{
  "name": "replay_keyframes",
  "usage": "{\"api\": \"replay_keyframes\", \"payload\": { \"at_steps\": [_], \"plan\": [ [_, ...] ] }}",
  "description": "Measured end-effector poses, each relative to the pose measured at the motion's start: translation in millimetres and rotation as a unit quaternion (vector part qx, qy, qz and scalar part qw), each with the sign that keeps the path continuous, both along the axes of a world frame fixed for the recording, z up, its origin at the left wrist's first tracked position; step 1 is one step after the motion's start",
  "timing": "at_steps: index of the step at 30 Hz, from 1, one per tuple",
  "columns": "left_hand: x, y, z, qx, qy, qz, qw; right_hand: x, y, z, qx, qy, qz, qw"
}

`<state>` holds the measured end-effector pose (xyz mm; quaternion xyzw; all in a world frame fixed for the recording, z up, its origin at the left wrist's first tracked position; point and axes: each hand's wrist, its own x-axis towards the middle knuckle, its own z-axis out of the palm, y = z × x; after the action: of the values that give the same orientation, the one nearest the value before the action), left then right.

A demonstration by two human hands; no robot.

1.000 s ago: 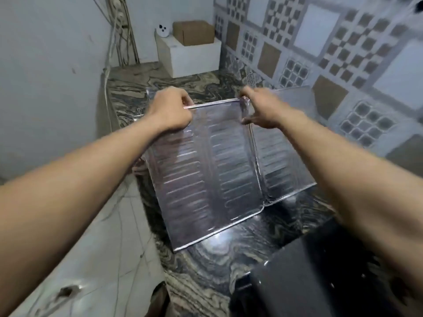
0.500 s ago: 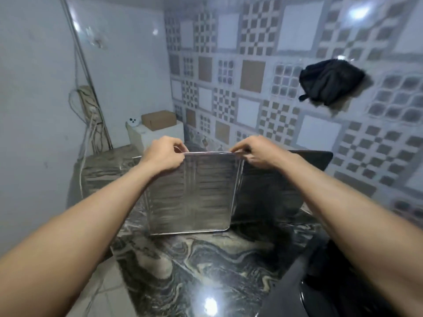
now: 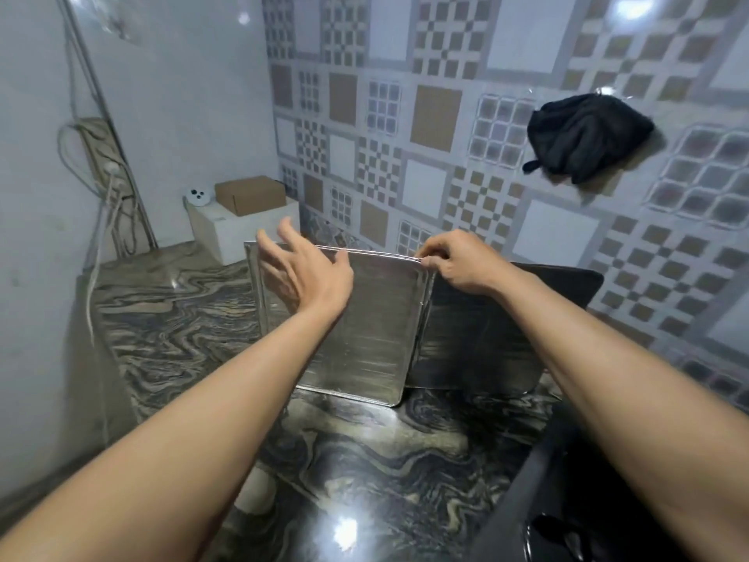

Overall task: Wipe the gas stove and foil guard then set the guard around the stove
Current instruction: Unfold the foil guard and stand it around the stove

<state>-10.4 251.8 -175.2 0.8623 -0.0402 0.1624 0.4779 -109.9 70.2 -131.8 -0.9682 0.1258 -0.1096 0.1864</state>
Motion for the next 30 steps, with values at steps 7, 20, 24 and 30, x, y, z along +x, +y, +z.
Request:
{"api": "replay_keyframes", "payload": {
  "at_steps": [7,20,24,30],
  "plan": [
    [-5,-26,-2,-0.162,0.192,-0.073,0.965,3,-3,9,0.055,0.030,0.029,0.998],
    [0,-23,-5,-0.127,0.204,-0.148,0.959,2,-3,10,0.073,0.034,0.041,0.996],
    [2,-22,-3,-0.126,0.214,-0.166,0.954,5,1,14,0.074,0.048,0.055,0.995],
    [5,-20,12,-0.128,0.260,-0.181,0.940,8,2,7,0.075,0.031,0.042,0.996]
  ]
}}
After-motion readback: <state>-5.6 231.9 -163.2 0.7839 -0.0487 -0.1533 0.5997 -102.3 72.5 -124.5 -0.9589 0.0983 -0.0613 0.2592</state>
